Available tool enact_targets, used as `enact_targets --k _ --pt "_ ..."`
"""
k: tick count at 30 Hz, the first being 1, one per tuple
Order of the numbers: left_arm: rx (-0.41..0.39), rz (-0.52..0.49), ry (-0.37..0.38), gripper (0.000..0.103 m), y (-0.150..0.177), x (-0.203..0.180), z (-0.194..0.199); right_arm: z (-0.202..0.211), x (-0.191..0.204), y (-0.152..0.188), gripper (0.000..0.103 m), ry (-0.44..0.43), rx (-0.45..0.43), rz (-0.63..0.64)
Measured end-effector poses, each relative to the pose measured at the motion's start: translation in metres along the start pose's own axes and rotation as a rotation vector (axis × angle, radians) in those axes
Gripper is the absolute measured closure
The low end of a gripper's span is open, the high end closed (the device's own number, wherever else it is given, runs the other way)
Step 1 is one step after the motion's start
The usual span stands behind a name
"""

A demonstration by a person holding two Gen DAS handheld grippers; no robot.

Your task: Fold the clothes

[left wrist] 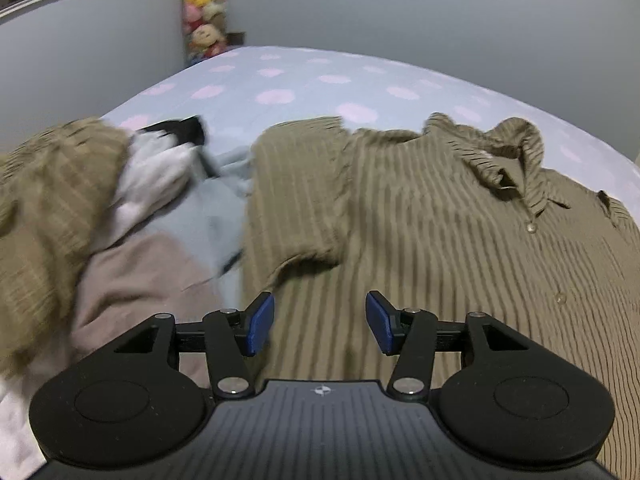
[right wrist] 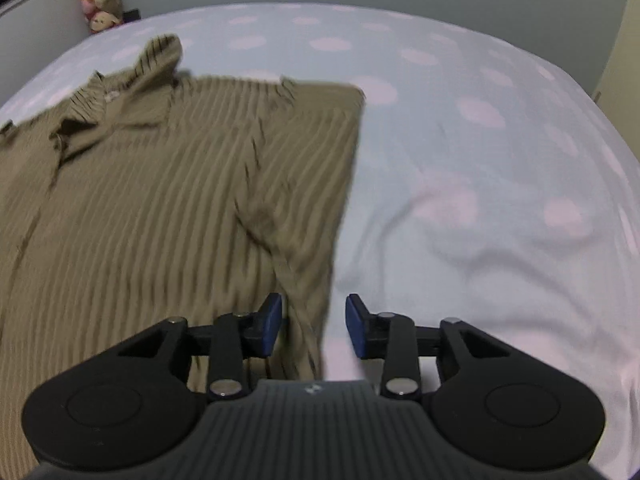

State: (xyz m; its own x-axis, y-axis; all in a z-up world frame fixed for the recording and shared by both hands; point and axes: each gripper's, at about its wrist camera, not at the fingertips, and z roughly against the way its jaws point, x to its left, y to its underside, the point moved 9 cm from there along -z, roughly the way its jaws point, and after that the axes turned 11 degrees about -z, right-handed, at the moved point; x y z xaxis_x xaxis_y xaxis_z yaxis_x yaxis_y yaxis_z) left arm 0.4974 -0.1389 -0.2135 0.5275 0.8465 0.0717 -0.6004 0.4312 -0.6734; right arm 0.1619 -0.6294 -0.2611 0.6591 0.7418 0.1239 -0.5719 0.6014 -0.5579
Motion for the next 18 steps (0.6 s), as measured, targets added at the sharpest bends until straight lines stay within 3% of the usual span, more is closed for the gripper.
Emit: enact_targets --k 1,2,4,12,18 --pt "0.01 0.007 -0.009 0.054 0.004 0.005 0.006 0.0 -0.004 0.006 0.081 0.005 0.008 -0.013" --pt "0.02 0.007 -0.011 0.054 0.01 0.009 0.015 0.0 -0.008 0.012 0.095 0.011 0.017 -0.026" --pt "0.051 0.0 -0.01 0.053 0.024 0.016 0.03 0.0 -0.017 0.021 0.096 0.015 0.031 -0.057" --pt "0.238 0.008 0.053 0.052 0.083 0.026 0.07 0.045 -0.028 0.037 0.088 -0.019 -0.027 -0.17" --pt "0.396 0.042 0.089 0.052 0.128 0.027 0.086 0.103 0.022 0.075 0.072 -0.165 -0.061 -0.188"
